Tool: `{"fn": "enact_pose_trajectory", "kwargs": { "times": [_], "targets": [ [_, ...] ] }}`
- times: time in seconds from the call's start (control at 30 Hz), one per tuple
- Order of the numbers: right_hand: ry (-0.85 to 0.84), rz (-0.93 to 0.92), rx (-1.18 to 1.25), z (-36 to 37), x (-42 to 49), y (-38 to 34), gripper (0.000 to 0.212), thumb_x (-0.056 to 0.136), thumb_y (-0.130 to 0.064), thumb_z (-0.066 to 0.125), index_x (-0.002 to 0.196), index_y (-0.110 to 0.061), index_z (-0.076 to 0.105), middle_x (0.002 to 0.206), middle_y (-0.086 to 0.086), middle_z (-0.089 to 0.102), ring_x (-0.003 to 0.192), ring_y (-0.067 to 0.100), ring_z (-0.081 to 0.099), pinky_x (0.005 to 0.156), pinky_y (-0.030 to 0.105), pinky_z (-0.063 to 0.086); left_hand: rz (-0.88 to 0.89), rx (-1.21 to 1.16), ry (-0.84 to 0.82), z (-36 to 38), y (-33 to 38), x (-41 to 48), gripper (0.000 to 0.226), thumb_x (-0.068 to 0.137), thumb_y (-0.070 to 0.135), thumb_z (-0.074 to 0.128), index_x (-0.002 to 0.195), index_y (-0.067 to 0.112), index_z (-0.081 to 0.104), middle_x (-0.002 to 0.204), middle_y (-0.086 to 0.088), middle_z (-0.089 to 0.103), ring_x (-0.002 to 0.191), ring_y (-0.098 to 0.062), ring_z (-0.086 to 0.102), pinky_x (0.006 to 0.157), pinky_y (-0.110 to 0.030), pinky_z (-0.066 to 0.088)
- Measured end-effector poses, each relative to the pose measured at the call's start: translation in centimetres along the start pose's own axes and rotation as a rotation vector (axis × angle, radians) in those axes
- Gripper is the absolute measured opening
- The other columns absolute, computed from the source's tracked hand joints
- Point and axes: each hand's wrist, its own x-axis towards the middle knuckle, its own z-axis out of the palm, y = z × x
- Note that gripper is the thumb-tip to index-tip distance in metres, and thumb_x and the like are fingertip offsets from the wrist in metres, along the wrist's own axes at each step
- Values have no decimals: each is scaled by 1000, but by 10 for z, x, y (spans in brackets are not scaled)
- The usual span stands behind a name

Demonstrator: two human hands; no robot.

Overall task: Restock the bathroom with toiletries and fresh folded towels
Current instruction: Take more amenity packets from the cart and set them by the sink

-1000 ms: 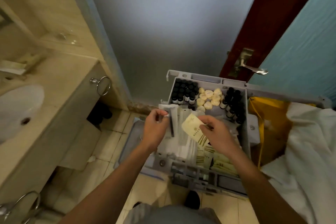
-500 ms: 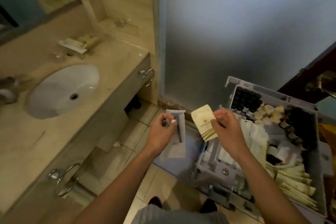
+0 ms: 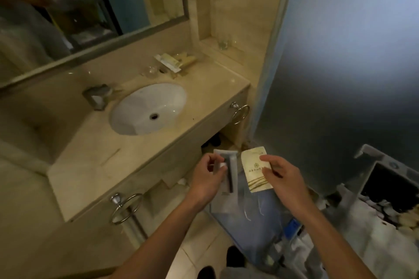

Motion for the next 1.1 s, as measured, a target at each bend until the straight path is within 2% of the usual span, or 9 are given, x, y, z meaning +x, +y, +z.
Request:
{"fn": "enact_pose_trajectory", "kwargs": {
  "times": [0.17, 0.33, 0.43, 0.57, 0.7, 0.83, 1.0, 1.1],
  "targets": [
    [-142, 25, 45, 17, 43, -6, 31, 93, -10, 65, 112, -33, 68, 117, -3, 66, 100, 12, 69, 67, 22, 58, -31, 26, 148, -11, 8, 13, 5, 95, 28, 61, 96, 27, 57, 105, 8, 62, 95, -12, 61, 73, -26, 51],
    [-207, -22, 41, 37, 80, -14, 30, 91, -10, 67, 113, -30, 69, 112, -4, 68, 95, 5, 67, 64, 15, 54, -69, -43, 320, -24, 15, 32, 13, 94, 21, 61, 82, 20, 57, 82, 3, 62, 74, -11, 58, 61, -18, 47],
    [-243, -28, 48, 48, 95, -21, 30, 91, -8, 67, 115, -25, 68, 112, -1, 67, 96, 7, 66, 63, 12, 52, -70, -68, 368, -37, 18, 42, 11, 91, 13, 63, 83, 15, 57, 81, 1, 60, 67, -2, 55, 56, -10, 44],
    [-294, -16, 27, 70, 116, -30, 31, 91, -10, 66, 117, -27, 67, 113, 1, 68, 99, 12, 67, 66, 16, 54, -109, -83, 407, -58, 16, 61, 7, 91, 14, 64, 87, 15, 58, 90, 0, 60, 81, -12, 56, 61, -15, 46],
    [-313, -24, 46, 99, 137, -41, 31, 92, -8, 65, 118, -26, 66, 113, 2, 69, 95, 11, 70, 69, 22, 57, -87, -122, 447, -86, 12, 91, 7, 91, 10, 64, 87, 13, 59, 89, -3, 61, 79, -14, 57, 55, -12, 46],
    [-293, -35, 6, 137, 157, -62, 32, 92, -4, 63, 117, -25, 66, 109, 2, 69, 92, 11, 70, 70, 24, 58, -39, -147, 445, -120, 6, 123, 4, 91, 7, 64, 92, 6, 61, 93, -7, 64, 80, -14, 59, 58, -12, 48],
    [-302, -50, 31, 187, 182, -92, 32, 92, -1, 62, 116, -21, 66, 103, 0, 71, 83, 5, 70, 63, 15, 52, -23, -150, 434, -167, 0, 154, 4, 91, 9, 65, 93, 10, 61, 93, -5, 65, 80, -14, 61, 58, -13, 49],
    [-284, -56, 32, 213, 191, -100, 32, 91, -2, 63, 114, -24, 67, 103, 3, 71, 83, 9, 71, 65, 20, 55, -24, -159, 434, -194, -3, 162, 6, 90, 10, 66, 92, 14, 61, 92, -1, 65, 79, -10, 59, 60, -15, 50]
  ]
}}
